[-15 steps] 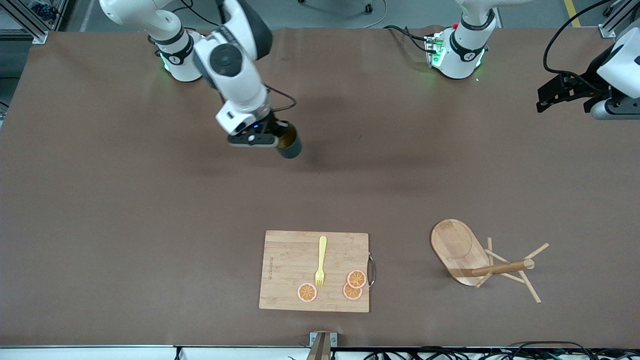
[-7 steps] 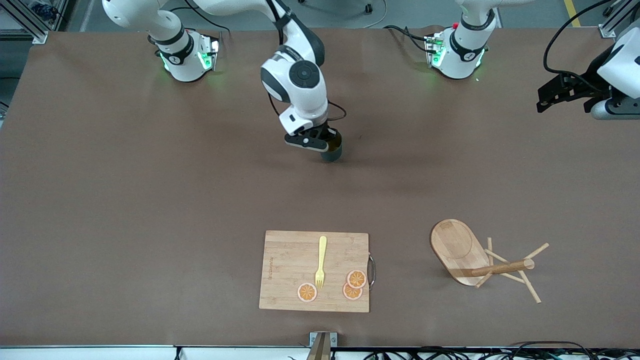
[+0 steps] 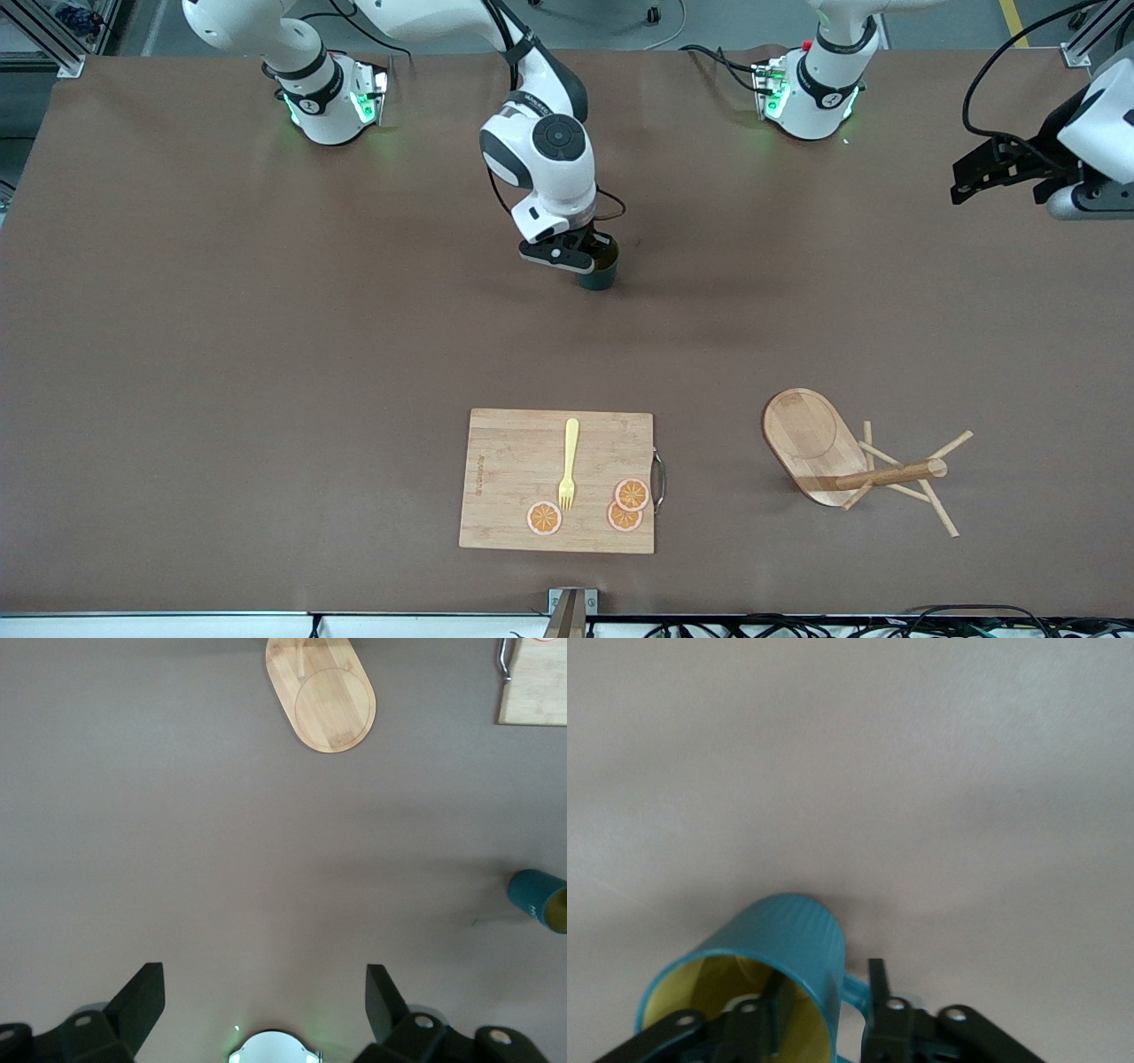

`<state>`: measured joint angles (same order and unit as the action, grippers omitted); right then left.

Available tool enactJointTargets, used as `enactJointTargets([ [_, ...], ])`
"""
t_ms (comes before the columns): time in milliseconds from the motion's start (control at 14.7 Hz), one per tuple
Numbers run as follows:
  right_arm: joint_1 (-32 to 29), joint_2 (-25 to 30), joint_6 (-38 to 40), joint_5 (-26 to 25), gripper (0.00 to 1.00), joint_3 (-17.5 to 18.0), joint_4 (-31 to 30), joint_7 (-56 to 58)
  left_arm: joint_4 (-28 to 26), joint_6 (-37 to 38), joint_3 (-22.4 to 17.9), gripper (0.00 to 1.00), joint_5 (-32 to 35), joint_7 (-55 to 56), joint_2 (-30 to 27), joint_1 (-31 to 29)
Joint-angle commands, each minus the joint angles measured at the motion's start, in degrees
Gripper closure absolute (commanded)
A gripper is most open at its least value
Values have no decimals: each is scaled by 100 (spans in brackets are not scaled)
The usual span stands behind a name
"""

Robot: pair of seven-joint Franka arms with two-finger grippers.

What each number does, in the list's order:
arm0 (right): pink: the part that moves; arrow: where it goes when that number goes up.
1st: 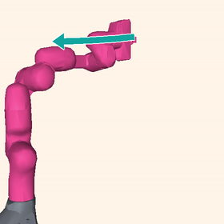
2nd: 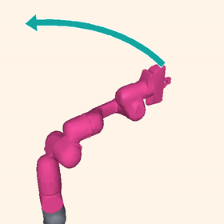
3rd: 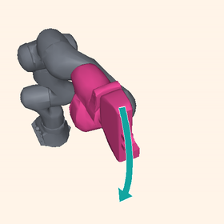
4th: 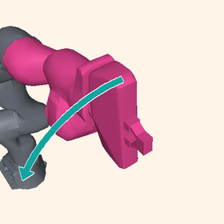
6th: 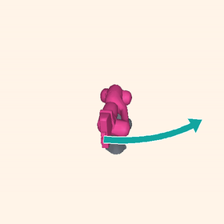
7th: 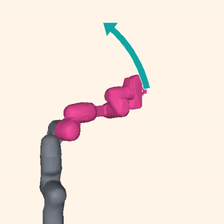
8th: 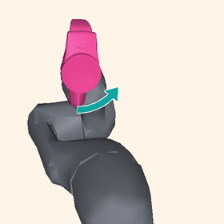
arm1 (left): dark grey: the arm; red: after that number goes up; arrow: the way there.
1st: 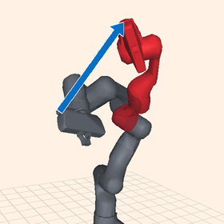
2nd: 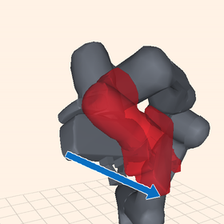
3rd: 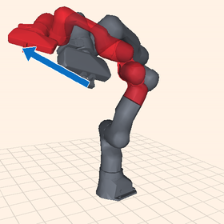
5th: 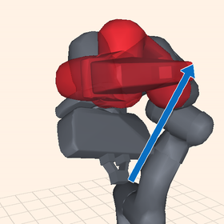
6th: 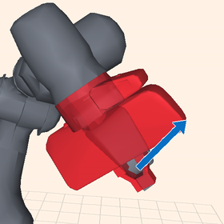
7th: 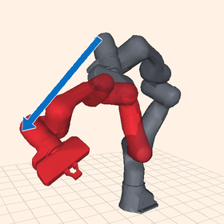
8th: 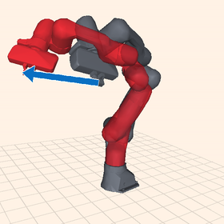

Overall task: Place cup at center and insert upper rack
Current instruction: 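Carry the mug to the table middle and set it down, then open and withdraw the right gripper while the left gripper approaches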

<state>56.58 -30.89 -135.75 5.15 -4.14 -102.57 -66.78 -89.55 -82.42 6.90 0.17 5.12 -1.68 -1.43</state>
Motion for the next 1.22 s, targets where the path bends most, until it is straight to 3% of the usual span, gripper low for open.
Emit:
enactJointTargets([
  [0,-226,135,958,-111,0,19,631,85,105,-80,100,0,-52,558,245,82],
  [136,-462,398,1759,-102,0,19,975,558,78,-265,320,0,-96,1365,474,152],
  [543,-2060,1488,3254,-110,0,10,976,3027,26,-765,1050,0,-43,3815,1063,590],
  [883,-3949,2007,4002,-216,0,10,967,5628,-36,-1635,1041,0,0,6584,1695,1872],
  [1155,-4962,2148,4301,-506,0,10,1116,6906,-45,-1830,1041,0,825,8369,2196,3040],
])
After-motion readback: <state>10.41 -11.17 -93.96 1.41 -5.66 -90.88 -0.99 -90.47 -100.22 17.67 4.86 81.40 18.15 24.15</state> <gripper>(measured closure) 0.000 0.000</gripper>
